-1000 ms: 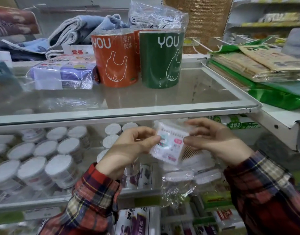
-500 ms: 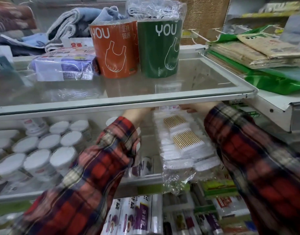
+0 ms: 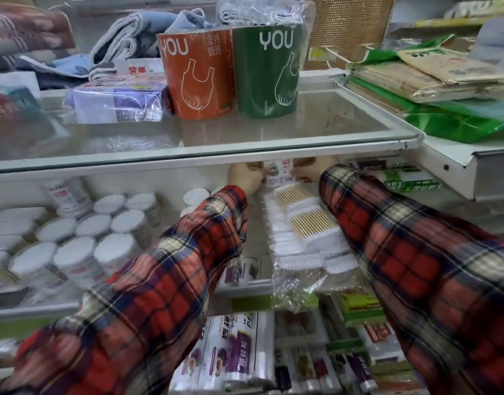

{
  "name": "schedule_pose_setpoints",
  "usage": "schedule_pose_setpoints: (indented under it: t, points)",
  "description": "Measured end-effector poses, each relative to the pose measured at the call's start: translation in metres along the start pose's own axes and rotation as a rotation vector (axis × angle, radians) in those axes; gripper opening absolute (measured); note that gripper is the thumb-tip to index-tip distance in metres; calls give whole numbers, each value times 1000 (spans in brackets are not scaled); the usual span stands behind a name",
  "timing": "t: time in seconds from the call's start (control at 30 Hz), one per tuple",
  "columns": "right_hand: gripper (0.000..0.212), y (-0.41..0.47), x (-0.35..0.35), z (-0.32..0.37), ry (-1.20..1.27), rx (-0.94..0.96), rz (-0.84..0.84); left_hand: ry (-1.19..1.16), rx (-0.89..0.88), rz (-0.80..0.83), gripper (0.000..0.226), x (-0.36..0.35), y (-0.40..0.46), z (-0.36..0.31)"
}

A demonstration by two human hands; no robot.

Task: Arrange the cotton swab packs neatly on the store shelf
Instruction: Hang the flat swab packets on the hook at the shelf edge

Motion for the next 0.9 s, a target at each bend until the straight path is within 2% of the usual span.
schedule_pose_setpoints:
  t: [0.13,0.23,0.43,0.6,0.7,0.83,0.9]
  points:
    - [27,-11,4,-2,-146,97,-36,29,-58,-12,5,-1,-4,9]
    - [30,-12,6,-3,-160,114,-26,51,-59,-13,4,-2,-4,11]
    - [27,-13,8,-5,-163,111,-4,50,-31,16,21,-5,-3,12]
    - [29,-16,9,-4,-192,127,17,37,-30,39,21,-3,-6,10]
    - [27,-16,15,-4,-171,111,-26,25,-14,71,11,-2,-6,9]
    - [20,-15,31,-2,-160,101,-110,143,-62,-66,18,13,-8,-2]
    - [23,-16,36,-4,-174,90,-77,197,-135,-145,21,24,-16,-10]
Point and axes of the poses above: each hand's wrist, its own y-axis towards the middle knuckle, its own x-axis out of the back of the hand, z = x × y, the point moved 3 cm from there along y, towards the middle knuckle, and after that the axes turned 14 degrees about -z, right-handed, at the moved point
